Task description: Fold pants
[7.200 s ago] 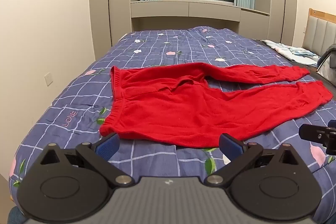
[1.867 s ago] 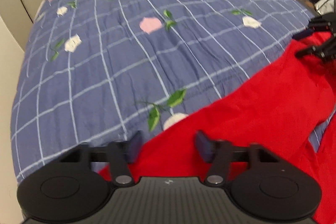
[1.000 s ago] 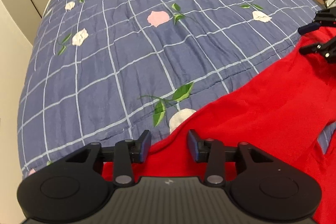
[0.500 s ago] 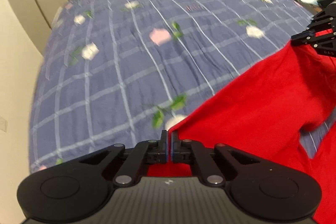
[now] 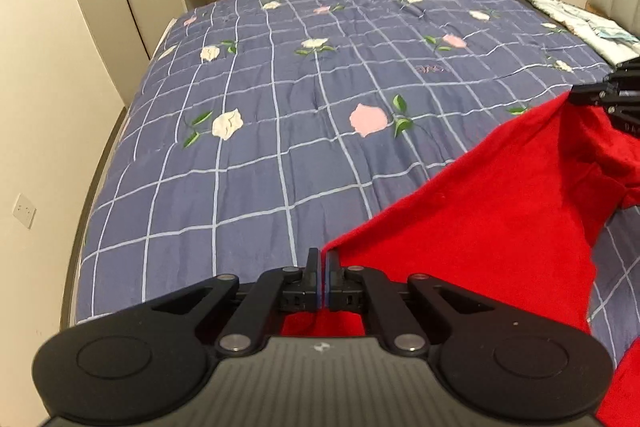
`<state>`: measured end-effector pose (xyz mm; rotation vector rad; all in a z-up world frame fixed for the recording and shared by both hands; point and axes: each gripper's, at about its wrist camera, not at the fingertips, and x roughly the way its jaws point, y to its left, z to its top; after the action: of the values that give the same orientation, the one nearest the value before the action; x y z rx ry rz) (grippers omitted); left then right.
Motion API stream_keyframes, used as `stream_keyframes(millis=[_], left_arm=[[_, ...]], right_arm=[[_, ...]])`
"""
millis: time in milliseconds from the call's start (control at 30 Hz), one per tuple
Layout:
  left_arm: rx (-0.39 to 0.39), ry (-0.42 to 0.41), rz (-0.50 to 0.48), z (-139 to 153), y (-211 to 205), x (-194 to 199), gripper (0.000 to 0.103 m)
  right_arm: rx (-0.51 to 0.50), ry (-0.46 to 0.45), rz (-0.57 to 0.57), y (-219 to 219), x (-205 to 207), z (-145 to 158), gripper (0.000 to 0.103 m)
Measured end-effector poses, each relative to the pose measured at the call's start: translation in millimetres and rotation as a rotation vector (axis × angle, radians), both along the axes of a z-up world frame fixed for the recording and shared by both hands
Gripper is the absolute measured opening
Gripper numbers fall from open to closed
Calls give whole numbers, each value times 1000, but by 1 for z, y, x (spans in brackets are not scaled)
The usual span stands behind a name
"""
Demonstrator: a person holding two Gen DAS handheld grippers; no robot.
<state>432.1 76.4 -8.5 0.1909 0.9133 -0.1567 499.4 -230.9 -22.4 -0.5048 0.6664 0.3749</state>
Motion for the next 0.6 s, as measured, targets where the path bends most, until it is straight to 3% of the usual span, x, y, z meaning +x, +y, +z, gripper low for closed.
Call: stream_keyframes(millis=[300,600], left_arm=[[-10,-88,-17,42,-7,-40,0],[66,-169,-85,72,-32,-132,0]], right_arm=[[54,-58,21,-24,-52,37,0],[94,-90,42,-51,-150,60,0]])
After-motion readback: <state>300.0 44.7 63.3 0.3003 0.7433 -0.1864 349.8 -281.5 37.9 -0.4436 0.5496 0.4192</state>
